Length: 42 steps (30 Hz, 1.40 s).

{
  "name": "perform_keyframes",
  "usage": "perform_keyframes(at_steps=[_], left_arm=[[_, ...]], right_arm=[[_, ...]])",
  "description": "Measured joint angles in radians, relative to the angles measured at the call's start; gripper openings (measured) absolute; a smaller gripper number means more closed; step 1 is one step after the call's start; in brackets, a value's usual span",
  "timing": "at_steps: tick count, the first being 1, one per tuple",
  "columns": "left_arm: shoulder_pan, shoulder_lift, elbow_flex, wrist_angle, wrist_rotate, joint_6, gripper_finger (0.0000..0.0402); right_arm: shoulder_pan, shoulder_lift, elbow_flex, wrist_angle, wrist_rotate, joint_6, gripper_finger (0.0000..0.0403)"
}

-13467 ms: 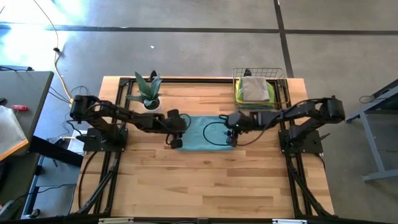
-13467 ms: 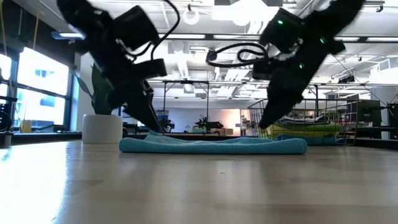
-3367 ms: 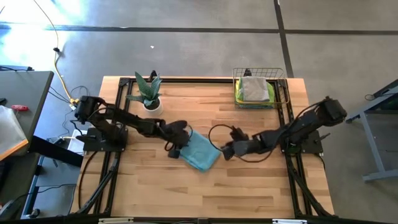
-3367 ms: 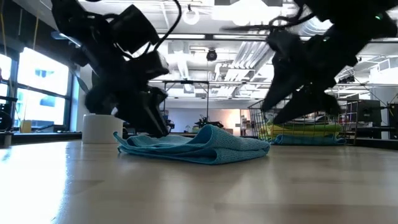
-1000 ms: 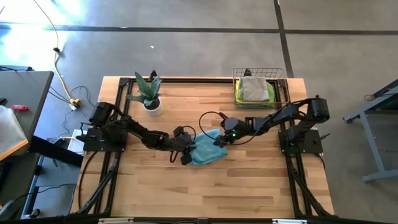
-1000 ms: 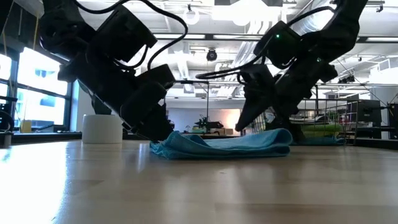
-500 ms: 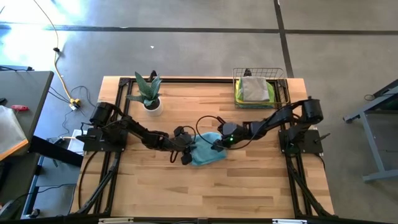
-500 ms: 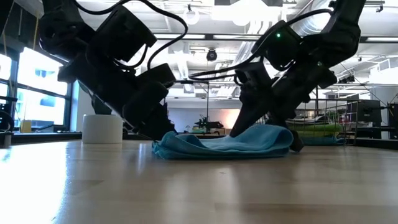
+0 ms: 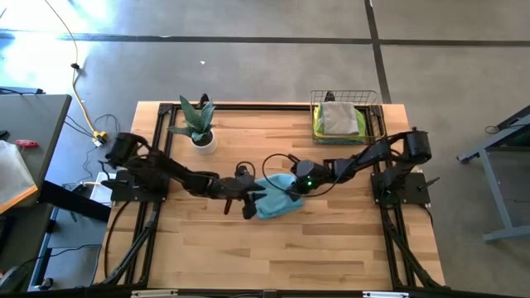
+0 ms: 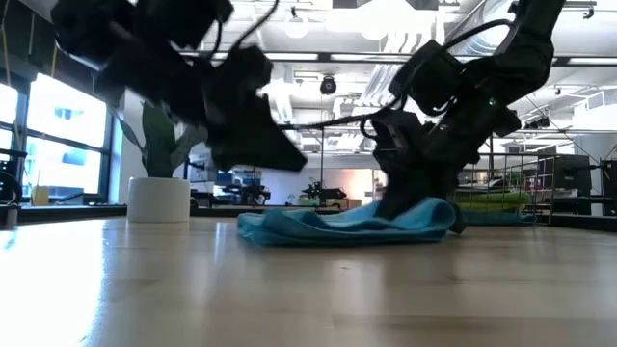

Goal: Fold microfiber towels
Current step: Put the blue towel into the wire basket

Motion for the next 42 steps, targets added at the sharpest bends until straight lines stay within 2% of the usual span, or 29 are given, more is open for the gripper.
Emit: perform_keyframes(at_steps=[9,12,16,19,22,25,27,33,39,42], left_arm=[[-0.048,-0.181,0.0,-0.016,0.029,0.101,0.0101],[-0.062,-0.22,0.0,-0.016,0.001,0.137,0.0101],[-0.069,-0.246,0.0,-0.015,-0.047,0.174,0.0101],[-0.069,-0.252,0.0,-0.016,-0.078,0.177,0.0101],[-0.068,-0.254,0.0,-0.016,-0.094,0.177,0.0101],[-0.071,-0.254,0.0,-0.021,-0.097,0.176,0.0101],[-0.078,-0.254,0.0,-0.027,-0.098,0.177,0.0101],[-0.081,-0.254,0.0,-0.047,-0.104,0.226,0.0101],[-0.08,-0.254,0.0,-0.046,-0.128,0.245,0.0101],[-0.08,-0.254,0.0,-0.046,-0.128,0.24,0.0101]], right_arm=[[-0.158,-0.265,-0.005,-0.272,0.037,-0.142,0.0002],[-0.253,-0.344,0.025,-0.35,0.0,-0.201,0.0002],[-0.382,-0.401,0.161,-0.554,0.021,-0.356,0.0001],[-0.469,-0.401,0.306,-0.692,0.054,-0.51,0.0001],[-0.528,-0.384,0.434,-0.804,0.08,-0.572,0.0001],[-0.535,-0.361,0.48,-0.908,0.07,-0.577,0.0],[-0.516,-0.342,0.453,-0.951,0.068,-0.555,0.0],[-0.442,-0.325,0.343,-0.862,0.035,-0.497,0.0],[-0.41,-0.326,0.429,-0.864,0.017,-0.532,0.0],[-0.429,-0.326,0.491,-0.903,0.083,-0.584,0.0]])
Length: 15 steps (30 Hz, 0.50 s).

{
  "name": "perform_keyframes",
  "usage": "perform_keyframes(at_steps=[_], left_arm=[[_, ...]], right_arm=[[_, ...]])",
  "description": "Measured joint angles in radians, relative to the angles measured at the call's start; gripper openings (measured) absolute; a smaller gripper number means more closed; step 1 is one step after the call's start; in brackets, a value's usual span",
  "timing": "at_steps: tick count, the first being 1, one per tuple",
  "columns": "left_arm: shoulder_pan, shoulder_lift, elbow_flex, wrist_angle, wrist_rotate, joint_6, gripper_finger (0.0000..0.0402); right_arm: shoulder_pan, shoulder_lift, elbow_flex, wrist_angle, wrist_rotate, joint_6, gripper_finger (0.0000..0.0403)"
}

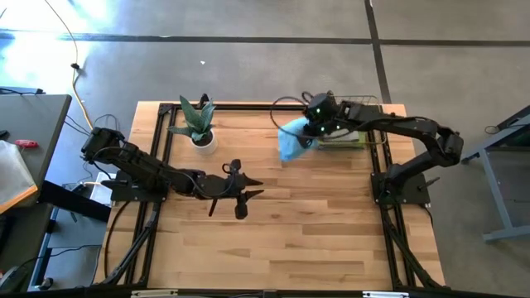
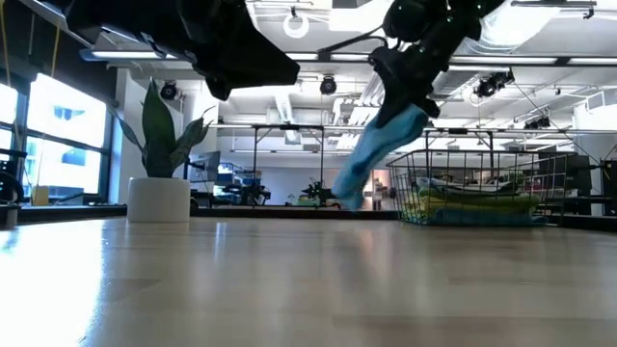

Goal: Fold microfiber towels
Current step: Put the blue towel into the wire basket

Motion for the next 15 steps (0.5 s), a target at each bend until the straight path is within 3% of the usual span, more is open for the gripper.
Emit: perform_keyframes(at_steps=[4,10,15], left_arm=[[0.0,0.0,0.0,0.0,0.001,-0.008,0.0101],[-0.004,0.0,0.0,0.0,0.003,-0.014,0.0101],[-0.004,0.0,0.0,0.0,0.003,-0.013,0.0101]], right_arm=[[-0.062,0.0,0.068,-0.074,0.087,-0.056,0.0],[-0.177,0.0,0.129,-0.202,0.105,-0.093,0.0],[-0.252,-0.001,0.15,-0.333,0.185,-0.115,0.0]])
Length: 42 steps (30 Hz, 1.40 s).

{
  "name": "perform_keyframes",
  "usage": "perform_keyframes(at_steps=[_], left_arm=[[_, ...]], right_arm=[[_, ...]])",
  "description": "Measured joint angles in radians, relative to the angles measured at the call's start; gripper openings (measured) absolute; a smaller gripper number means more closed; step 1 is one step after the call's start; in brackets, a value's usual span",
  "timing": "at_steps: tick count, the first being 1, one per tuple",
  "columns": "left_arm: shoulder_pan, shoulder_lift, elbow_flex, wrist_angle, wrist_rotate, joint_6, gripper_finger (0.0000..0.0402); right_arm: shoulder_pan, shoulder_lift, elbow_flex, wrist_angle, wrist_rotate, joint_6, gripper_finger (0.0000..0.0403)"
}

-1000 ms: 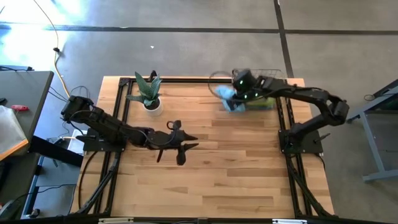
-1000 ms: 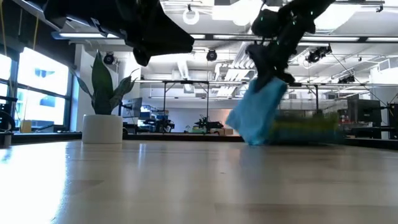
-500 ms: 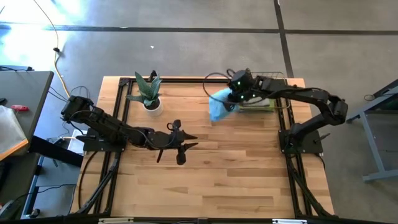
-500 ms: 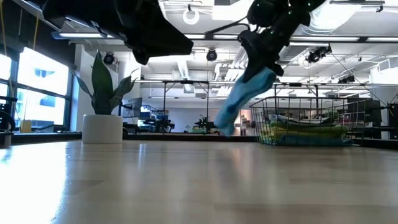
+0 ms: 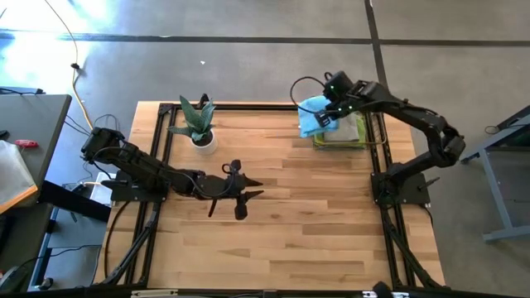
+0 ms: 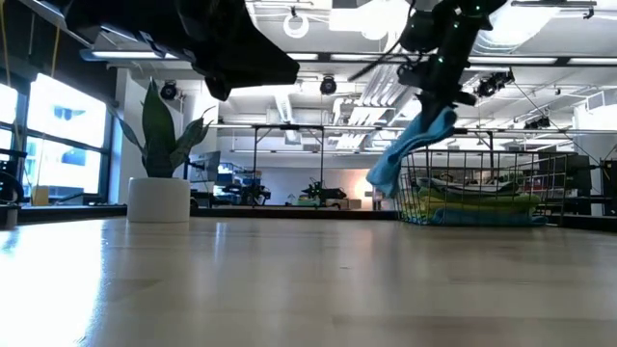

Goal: Fold microfiber towels
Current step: Put the blue towel into the wire basket

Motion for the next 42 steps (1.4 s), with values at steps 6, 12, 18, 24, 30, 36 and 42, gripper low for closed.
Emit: perform_keyframes(at_steps=[6,12,18,24,30,36,42], left_arm=[[0.0,0.0,0.0,0.0,0.0,0.002,0.0101],[0.0,0.0,0.0,0.0,0.0,0.002,0.0101],[0.0,0.0,0.0,0.0,0.001,0.002,0.0101],[0.0,0.0,0.0,0.0,0.001,0.001,0.0101],[0.0,0.0,0.0,-0.007,0.001,-0.017,0.0101],[-0.003,0.0,0.001,-0.036,0.002,-0.024,0.0101],[-0.003,0.0,0.001,-0.053,-0.019,-0.011,0.0101]], right_arm=[[-0.068,0.0,0.0,-0.125,0.077,-0.018,0.0],[-0.111,0.0,0.0,-0.208,0.11,-0.044,0.0],[-0.137,0.0,0.0,-0.259,0.11,-0.044,0.0],[-0.163,0.026,0.0,-0.257,0.11,-0.044,0.0],[-0.166,0.091,0.0,-0.26,0.118,-0.089,0.0034],[-0.165,0.102,0.0,-0.29,0.203,-0.097,0.0124],[-0.165,0.054,0.0,-0.365,0.243,-0.088,0.018]])
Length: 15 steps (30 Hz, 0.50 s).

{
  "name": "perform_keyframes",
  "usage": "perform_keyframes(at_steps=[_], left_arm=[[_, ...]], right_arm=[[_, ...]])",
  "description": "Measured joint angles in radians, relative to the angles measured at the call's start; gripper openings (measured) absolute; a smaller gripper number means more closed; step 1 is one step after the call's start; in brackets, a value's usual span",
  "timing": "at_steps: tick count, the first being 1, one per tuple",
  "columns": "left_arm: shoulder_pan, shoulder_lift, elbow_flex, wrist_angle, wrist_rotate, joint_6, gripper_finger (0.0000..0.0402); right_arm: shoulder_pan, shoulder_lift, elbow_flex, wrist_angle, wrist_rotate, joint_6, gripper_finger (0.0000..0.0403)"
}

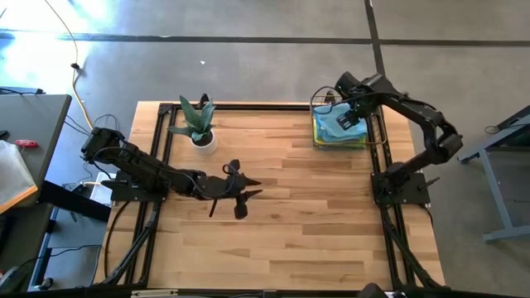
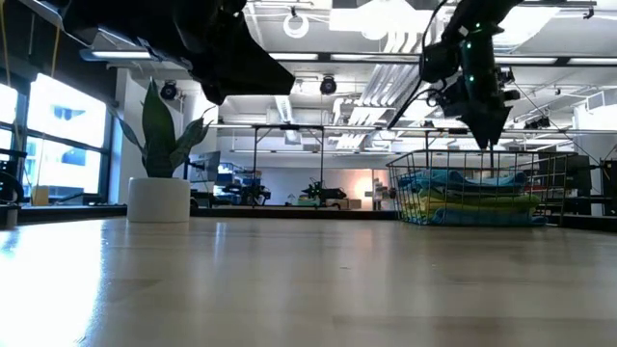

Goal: Fold microfiber towels
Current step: Put the blue towel into the wire basket, then return to Home Position

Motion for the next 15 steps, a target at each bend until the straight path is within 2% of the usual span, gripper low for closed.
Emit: perform_keyframes(at_steps=[6,10,15], left_arm=[[0.008,-0.069,0.001,-0.028,-0.045,0.071,0.0101],[0.02,-0.197,0.002,-0.163,-0.046,0.073,0.0101],[0.012,-0.402,0.001,-0.437,-0.034,0.071,0.0101]], right_arm=[[0.057,-0.116,0.0,-0.003,-0.019,0.003,0.0182],[0.141,-0.211,0.0,0.015,-0.019,0.053,0.0177],[0.3,-0.323,0.0,0.022,0.001,0.147,0.0174]])
